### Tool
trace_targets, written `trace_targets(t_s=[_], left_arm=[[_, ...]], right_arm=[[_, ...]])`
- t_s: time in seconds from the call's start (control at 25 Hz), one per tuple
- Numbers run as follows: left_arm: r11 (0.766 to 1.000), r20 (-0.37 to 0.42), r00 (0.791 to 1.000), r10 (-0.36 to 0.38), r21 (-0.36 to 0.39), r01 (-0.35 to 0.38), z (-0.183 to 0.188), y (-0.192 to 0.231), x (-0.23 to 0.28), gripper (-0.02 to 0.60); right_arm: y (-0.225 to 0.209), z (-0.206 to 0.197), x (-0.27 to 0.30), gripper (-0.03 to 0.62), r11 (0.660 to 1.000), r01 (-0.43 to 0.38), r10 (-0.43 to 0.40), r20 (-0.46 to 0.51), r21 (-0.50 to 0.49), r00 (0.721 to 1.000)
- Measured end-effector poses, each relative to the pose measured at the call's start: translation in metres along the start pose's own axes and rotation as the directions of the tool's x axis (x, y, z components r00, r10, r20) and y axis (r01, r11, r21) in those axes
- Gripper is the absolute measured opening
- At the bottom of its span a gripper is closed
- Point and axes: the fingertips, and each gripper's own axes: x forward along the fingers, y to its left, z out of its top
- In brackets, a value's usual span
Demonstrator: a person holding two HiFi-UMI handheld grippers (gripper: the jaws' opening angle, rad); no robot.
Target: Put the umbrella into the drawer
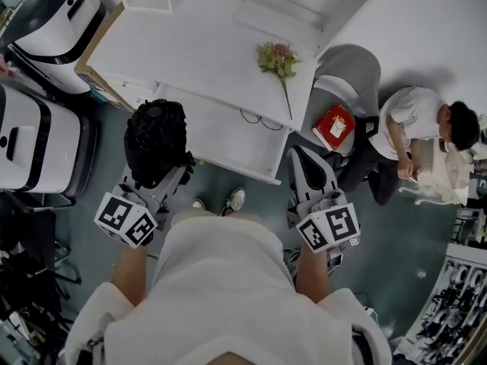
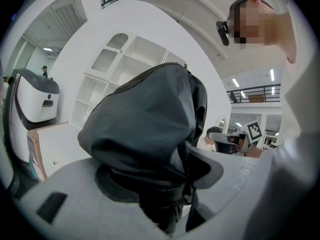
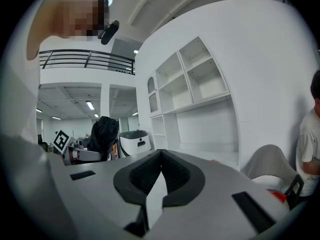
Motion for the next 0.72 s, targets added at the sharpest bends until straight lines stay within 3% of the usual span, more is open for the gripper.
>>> trace_targets(t_s=[0.28, 0.72], left_arm=[[0.996, -0.055, 0.996, 0.071, 0.05, -0.068, -0.007, 0.017, 0.031, 0.268], [0.995, -0.165, 0.982, 0.09, 0.048, -0.083, -0.048, 0.026, 0.065, 0.267]], right_arm=[[-0.034, -0.016, 0.016, 0.0, 0.999, -0.026, 0.028, -0.031, 0.042, 0.999], [-0.052, -0.035, 0.038, 0.001, 0.993, -0.085, 0.09, -0.061, 0.081, 0.994]])
